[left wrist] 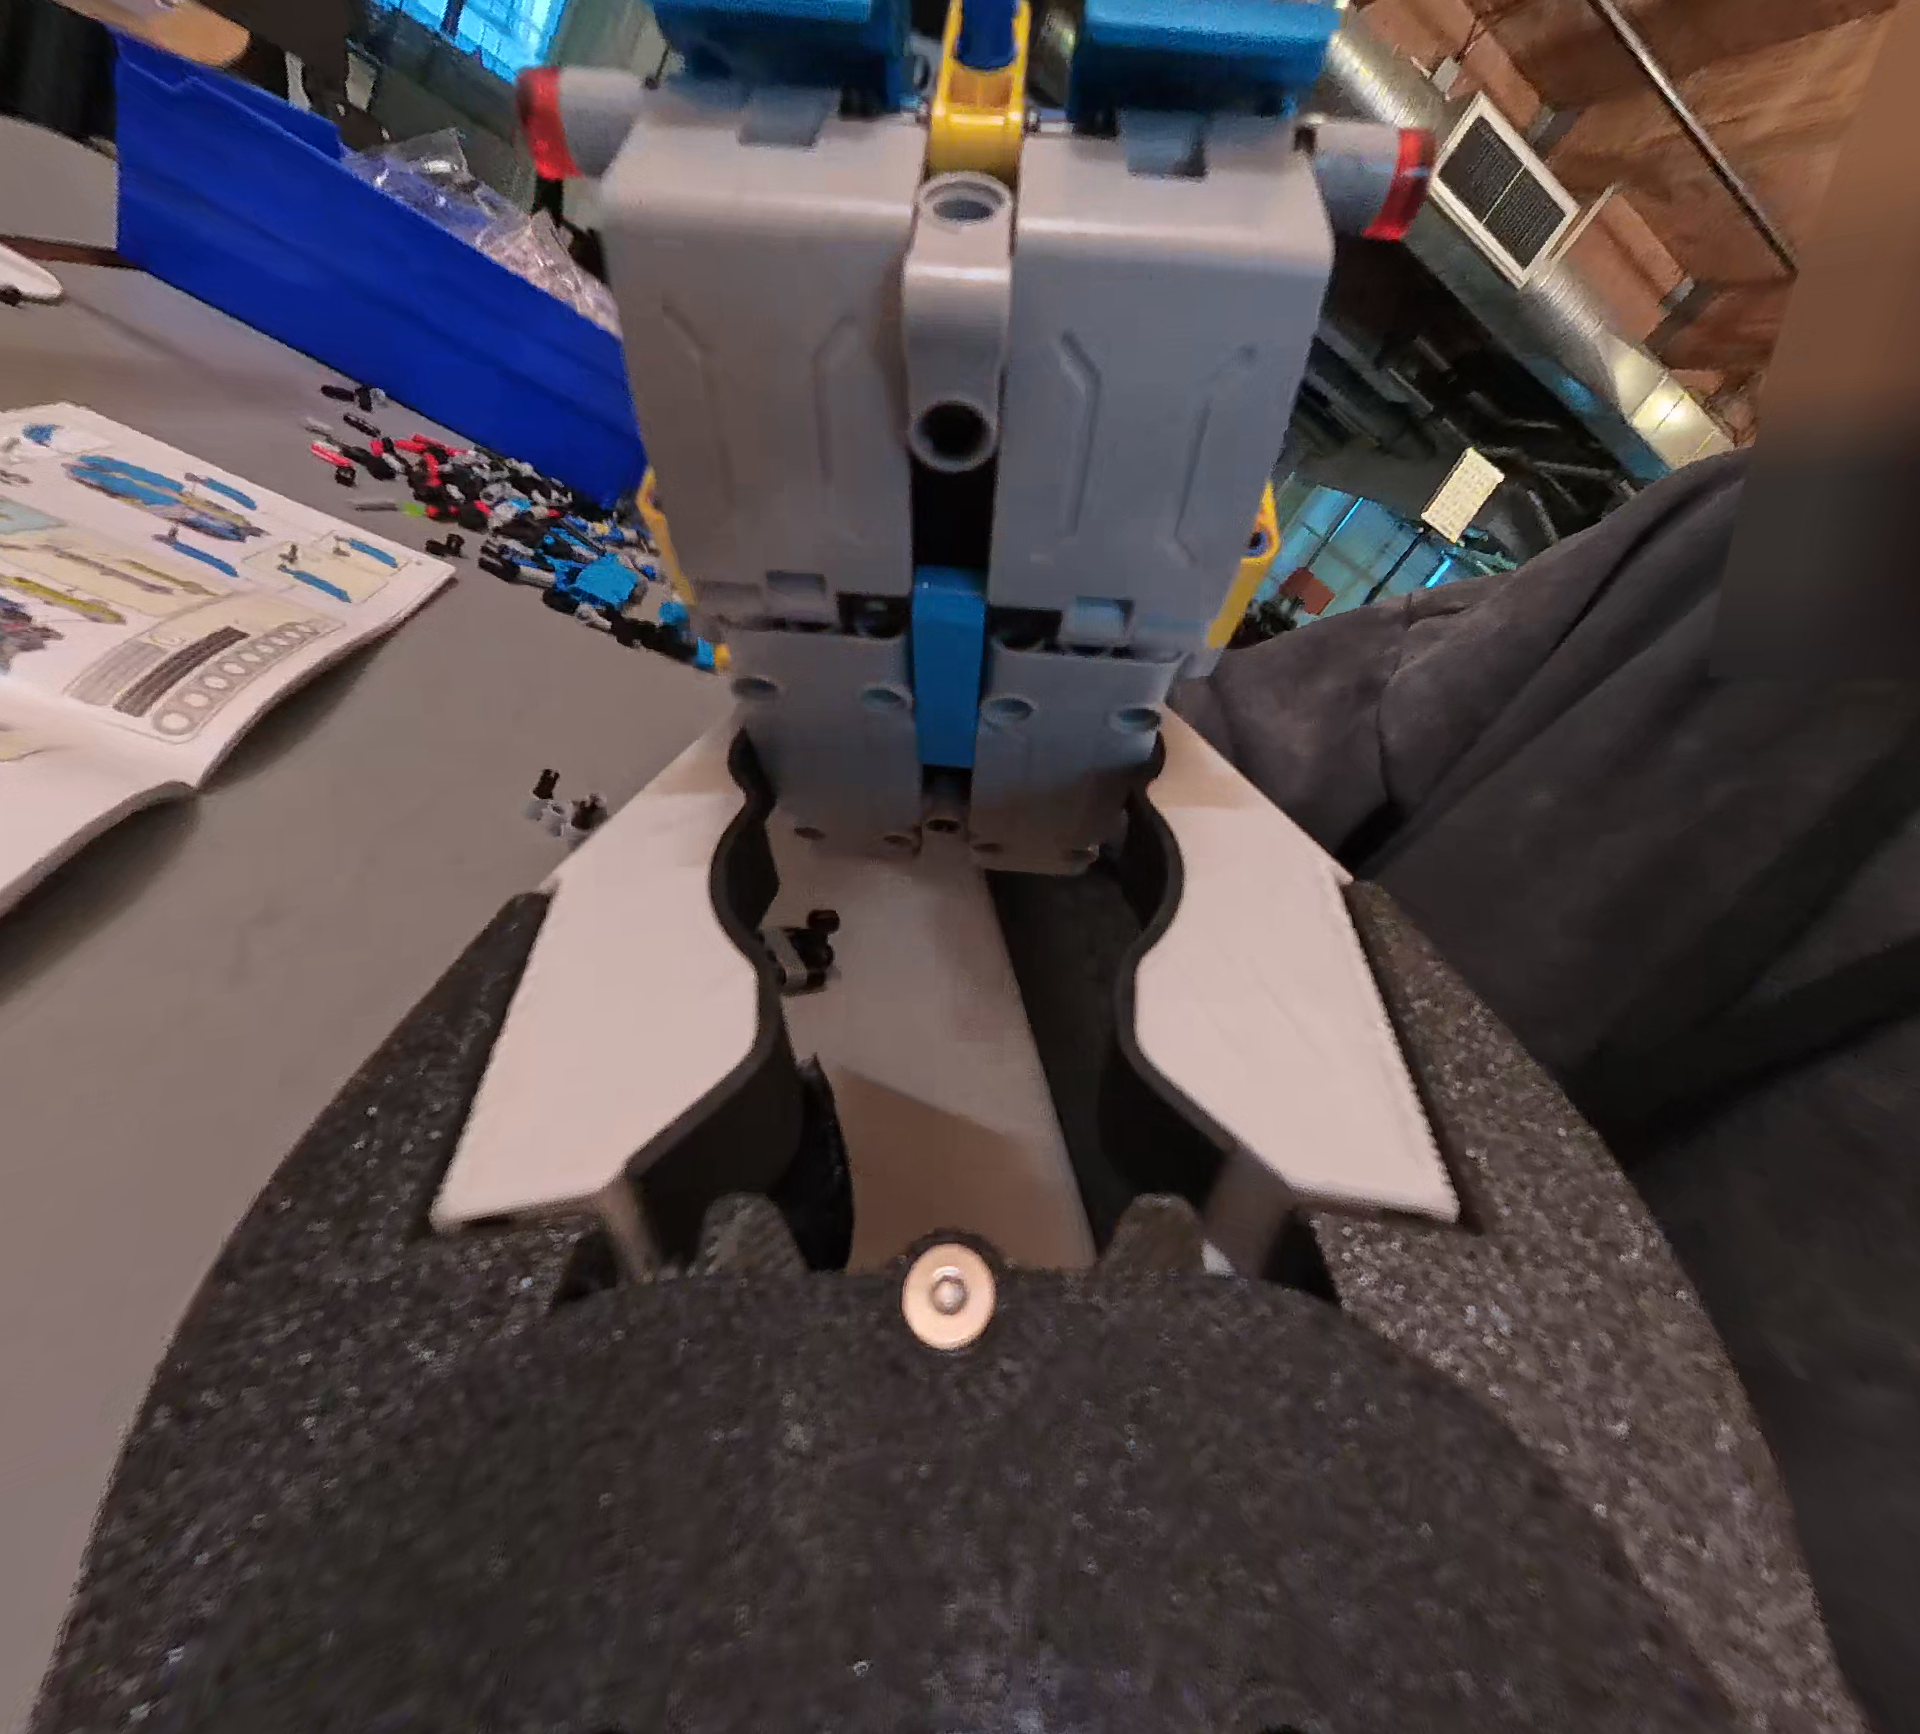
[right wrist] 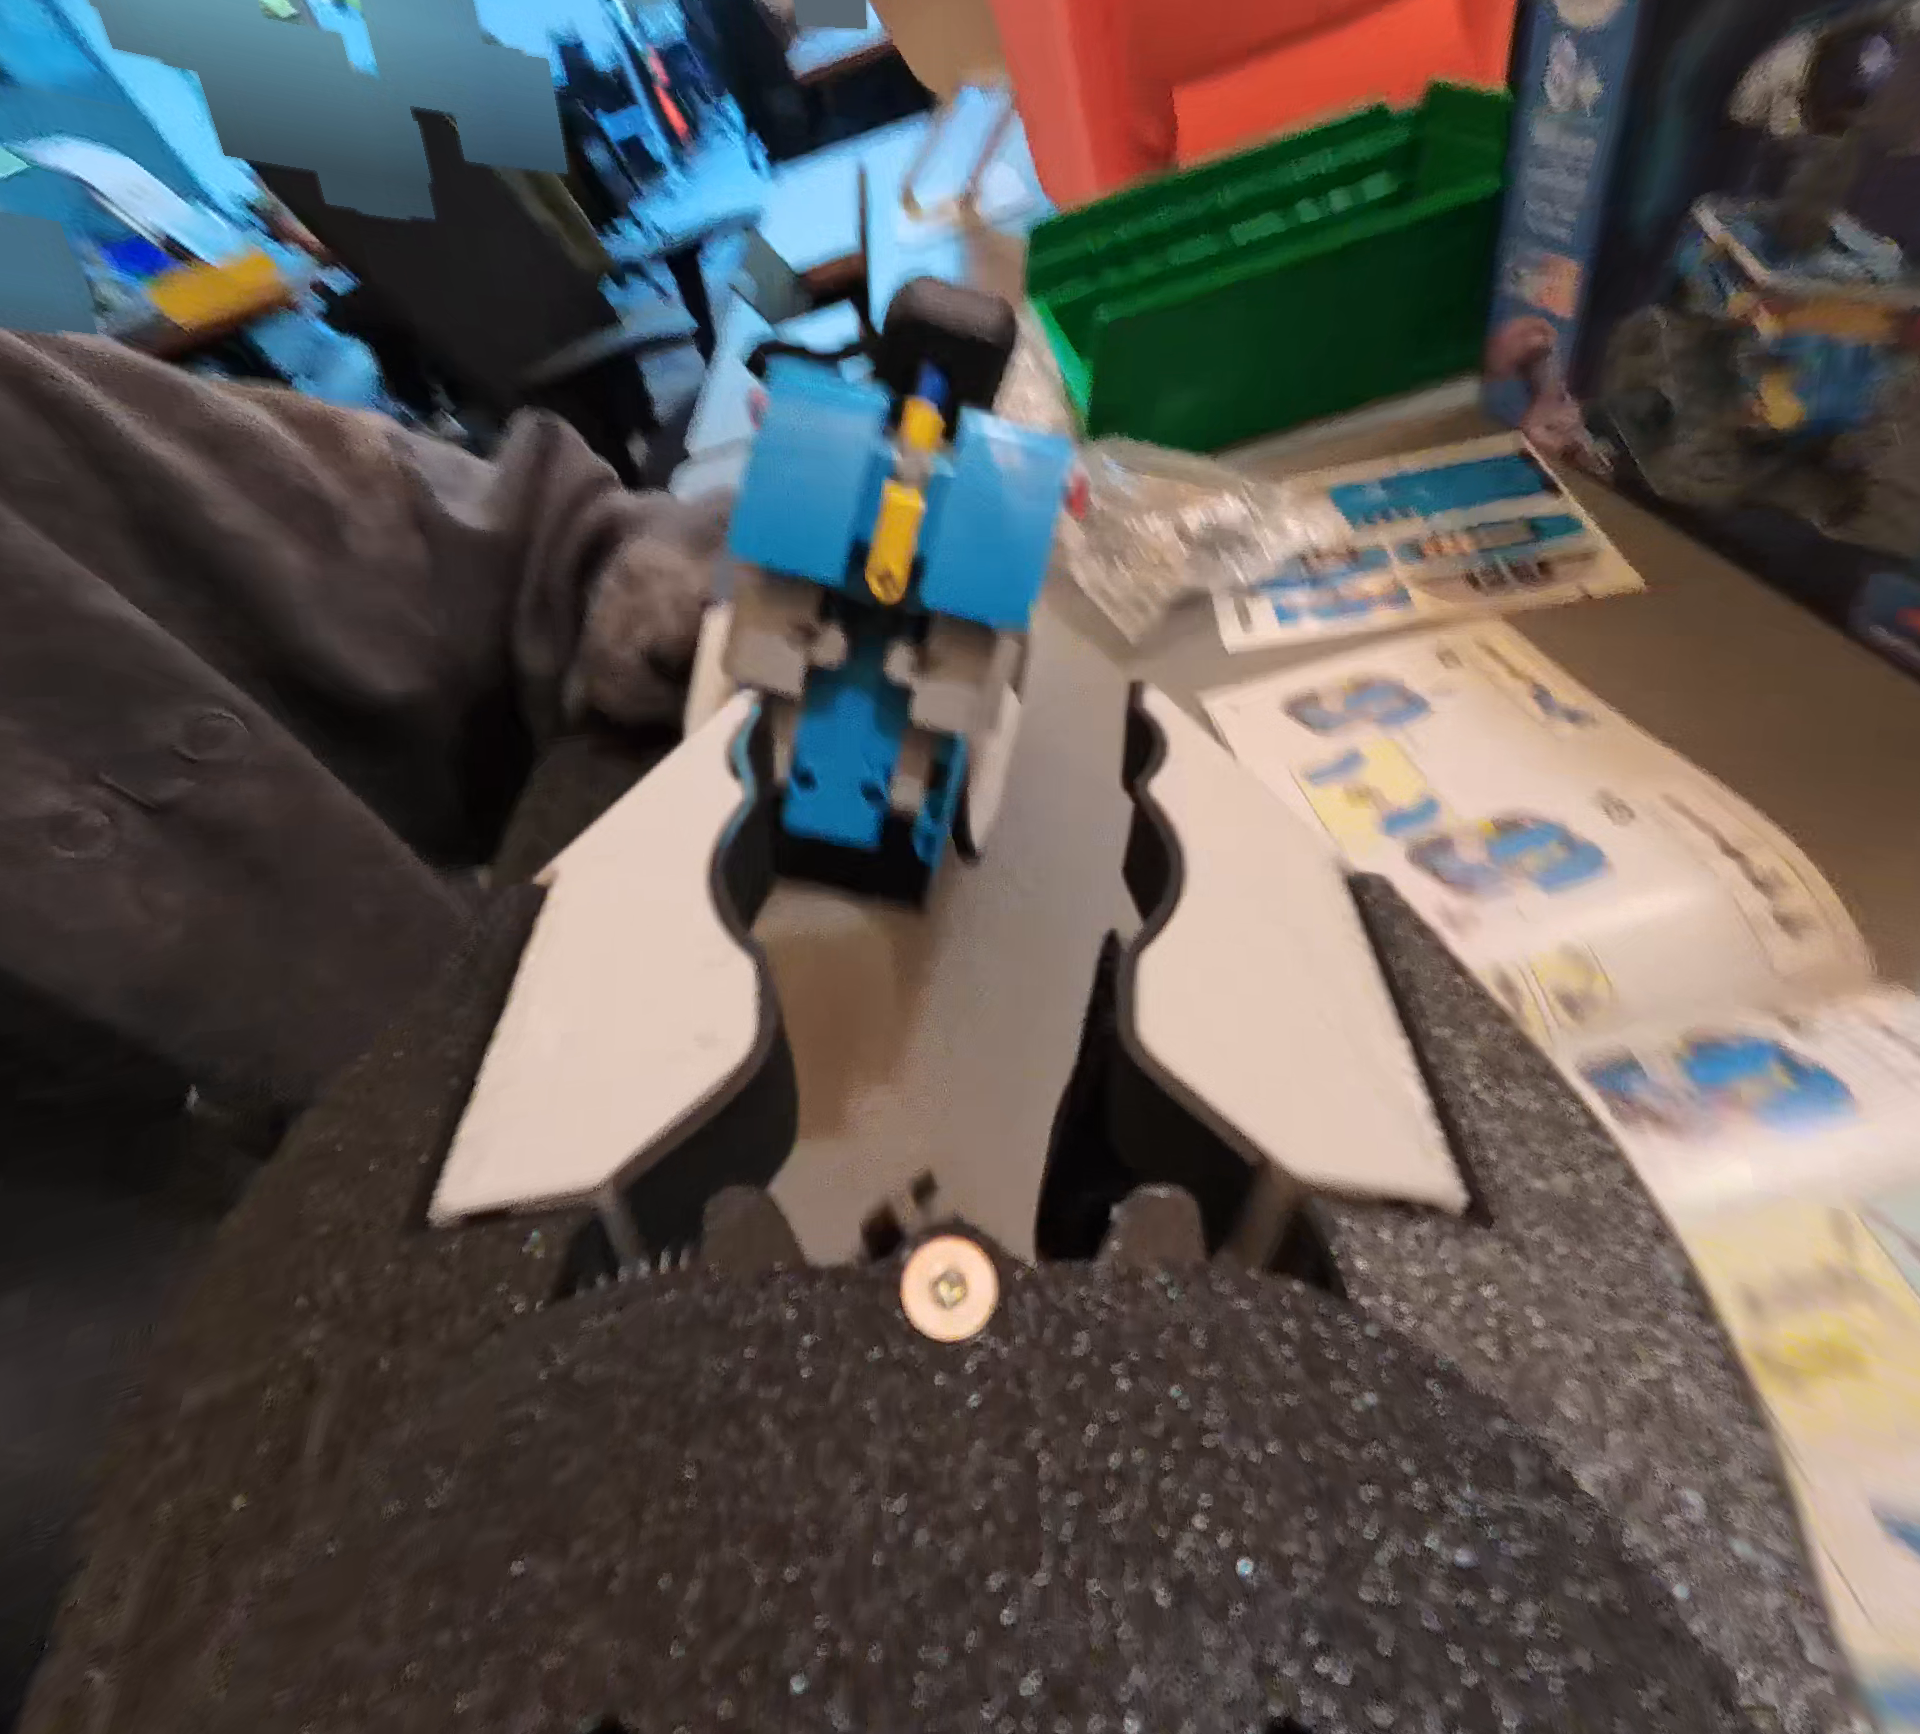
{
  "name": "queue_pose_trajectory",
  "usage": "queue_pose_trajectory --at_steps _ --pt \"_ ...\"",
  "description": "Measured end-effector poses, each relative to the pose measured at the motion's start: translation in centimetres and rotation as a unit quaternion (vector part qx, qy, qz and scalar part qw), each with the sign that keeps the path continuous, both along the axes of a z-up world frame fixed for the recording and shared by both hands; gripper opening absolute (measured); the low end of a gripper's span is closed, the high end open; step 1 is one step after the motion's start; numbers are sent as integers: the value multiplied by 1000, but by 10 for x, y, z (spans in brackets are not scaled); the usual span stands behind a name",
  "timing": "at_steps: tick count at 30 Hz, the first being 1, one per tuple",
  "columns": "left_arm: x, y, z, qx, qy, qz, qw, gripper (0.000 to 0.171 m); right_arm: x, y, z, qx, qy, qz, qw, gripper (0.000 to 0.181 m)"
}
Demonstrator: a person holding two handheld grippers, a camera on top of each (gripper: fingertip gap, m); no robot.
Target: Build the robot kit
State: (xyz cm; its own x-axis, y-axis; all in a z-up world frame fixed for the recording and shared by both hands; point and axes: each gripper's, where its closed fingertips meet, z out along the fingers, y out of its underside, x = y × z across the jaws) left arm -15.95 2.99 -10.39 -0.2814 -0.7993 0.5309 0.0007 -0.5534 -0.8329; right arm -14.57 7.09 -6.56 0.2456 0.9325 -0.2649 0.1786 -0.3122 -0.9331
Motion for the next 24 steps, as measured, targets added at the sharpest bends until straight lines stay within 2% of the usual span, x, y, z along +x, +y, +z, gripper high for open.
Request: queue_pose_trajectory --at_steps 2,4,6,8,10,13,16,18,20,22,24 --pt "-7 4 8 3 -22 12 1000 66 29 -1 -35 -24 -104 -15 994 61" --pt "-15 11 12 18 -32 34 999 67 63 -4 -91 -48 -226 -39 972 59" --pt "-21 16 13 45 -31 55 997 67 80 -3 -128 -67 -267 -71 959 53" --pt "-26 21 18 41 -45 65 996 67 88 -4 -150 -69 -300 -91 947 49" --pt "-28 25 19 29 -55 72 995 67 92 -5 -157 -42 -326 -98 939 39" --pt "-28 28 15 20 -47 72 996 67 91 -2 -165 -31 -344 -100 933 37" --pt "-28 28 13 14 -45 65 997 67 84 0 -165 -21 -340 -90 936 10" --pt "-27 28 11 11 -40 65 997 67 93 -6 -163 -35 -368 -73 926 7" --pt "-27 29 9 7 -35 64 997 67 107 -21 -150 -70 -398 -54 913 7" --pt "-27 30 7 5 -30 66 997 67 125 -46 -139 -131 -448 -30 884 7" --pt "-26 29 6 6 -27 65 998 67 158 -62 -139 -157 -554 -25 817 7"
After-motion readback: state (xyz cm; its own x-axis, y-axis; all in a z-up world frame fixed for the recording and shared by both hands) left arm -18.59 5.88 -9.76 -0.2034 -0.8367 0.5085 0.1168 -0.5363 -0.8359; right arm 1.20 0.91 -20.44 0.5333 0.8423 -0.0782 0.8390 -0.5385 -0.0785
